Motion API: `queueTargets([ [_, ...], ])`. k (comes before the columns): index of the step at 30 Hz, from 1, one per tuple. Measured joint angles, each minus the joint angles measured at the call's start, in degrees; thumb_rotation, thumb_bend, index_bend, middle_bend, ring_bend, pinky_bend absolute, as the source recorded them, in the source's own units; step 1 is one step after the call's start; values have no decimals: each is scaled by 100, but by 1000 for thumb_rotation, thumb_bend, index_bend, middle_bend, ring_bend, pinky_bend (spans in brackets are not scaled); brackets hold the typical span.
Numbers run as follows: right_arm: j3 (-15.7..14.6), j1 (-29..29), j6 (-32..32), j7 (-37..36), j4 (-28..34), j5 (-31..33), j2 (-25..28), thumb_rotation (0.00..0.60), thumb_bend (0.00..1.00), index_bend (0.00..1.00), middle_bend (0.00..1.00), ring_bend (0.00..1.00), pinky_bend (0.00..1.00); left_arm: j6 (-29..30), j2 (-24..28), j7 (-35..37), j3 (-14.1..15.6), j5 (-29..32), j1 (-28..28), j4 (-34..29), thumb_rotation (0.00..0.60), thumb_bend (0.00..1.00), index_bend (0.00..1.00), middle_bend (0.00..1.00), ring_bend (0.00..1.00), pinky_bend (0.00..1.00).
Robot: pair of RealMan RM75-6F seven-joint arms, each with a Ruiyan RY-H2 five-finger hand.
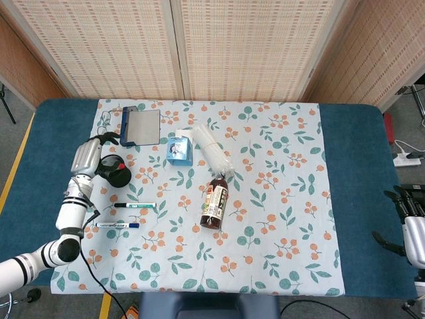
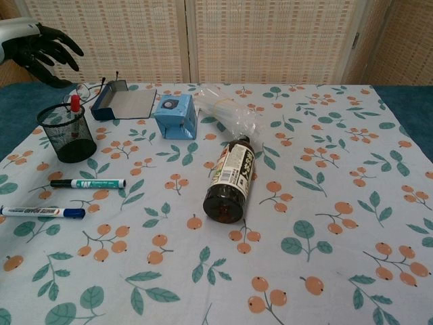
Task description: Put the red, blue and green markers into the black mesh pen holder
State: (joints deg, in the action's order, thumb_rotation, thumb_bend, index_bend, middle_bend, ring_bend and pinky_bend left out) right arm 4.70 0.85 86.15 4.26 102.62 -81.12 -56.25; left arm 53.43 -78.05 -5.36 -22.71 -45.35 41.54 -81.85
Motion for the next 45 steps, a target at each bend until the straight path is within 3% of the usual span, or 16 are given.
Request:
queueTargets([
  [3, 3, 0, 3, -21, -4, -4, 2, 600, 99, 184, 79, 200, 176, 44, 107, -168, 115, -178, -11, -114, 600, 261, 173, 164, 69, 115],
  [6, 5, 5, -6, -37, -13, -7, -1, 600, 98, 184, 79, 200, 176, 405, 194, -486, 244, -473, -78, -394, 600, 261, 225, 249, 101, 138],
  [9, 6, 15, -35, -51, -31, 9, -8, 600, 99, 184, 79, 200, 176, 1155, 241, -1010, 426, -835, -239, -921, 600, 259, 332, 324, 148, 170],
  [12, 2, 21, -49, -61, -28, 3, -5, 600, 98, 184, 79, 200, 176, 2199, 210, -1835, 717, -1307, -491, -1652, 600, 259, 316, 370, 167, 177],
  [15, -13, 18, -33, -63, -14, -57, 3, 600, 99, 184, 79, 200, 176, 3274, 67, -2906, 1138, -1835, -809, -2308, 600, 258, 307, 376, 167, 178],
  [19, -31, 9, -11, -89, 3, -110, 16, 600, 99, 217, 79, 201, 176, 4398, -455, -4311, 1964, -2765, -1412, -2886, 600, 259, 307, 365, 167, 177],
  [22, -39, 12, -13, -87, 12, -136, 19, 600, 99, 247, 79, 202, 176, 4682, -1033, -4778, 2485, -3255, -1795, -2932, 600, 259, 307, 341, 167, 176],
  [25, -44, 6, 2, -105, 21, -154, 28, 600, 99, 252, 79, 202, 176, 4658, -1508, -4969, 2660, -3318, -2007, -2751, 600, 259, 307, 330, 167, 176],
  [31, -39, -5, 13, -165, 15, -145, 50, 600, 99, 265, 79, 202, 176, 4248, -2314, -5442, 2517, -3205, -2102, -2109, 600, 258, 307, 328, 167, 176],
  [37, -53, 22, -62, -195, -4, -148, 49, 600, 99, 274, 79, 202, 176, 3904, -2703, -5856, 2137, -3064, -1999, -1733, 600, 258, 307, 328, 167, 176],
  [45, -45, 15, -53, -228, -19, -120, 69, 600, 98, 277, 79, 204, 176, 3538, -2953, -5742, 1874, -2647, -1975, -1063, 600, 257, 307, 334, 170, 178],
])
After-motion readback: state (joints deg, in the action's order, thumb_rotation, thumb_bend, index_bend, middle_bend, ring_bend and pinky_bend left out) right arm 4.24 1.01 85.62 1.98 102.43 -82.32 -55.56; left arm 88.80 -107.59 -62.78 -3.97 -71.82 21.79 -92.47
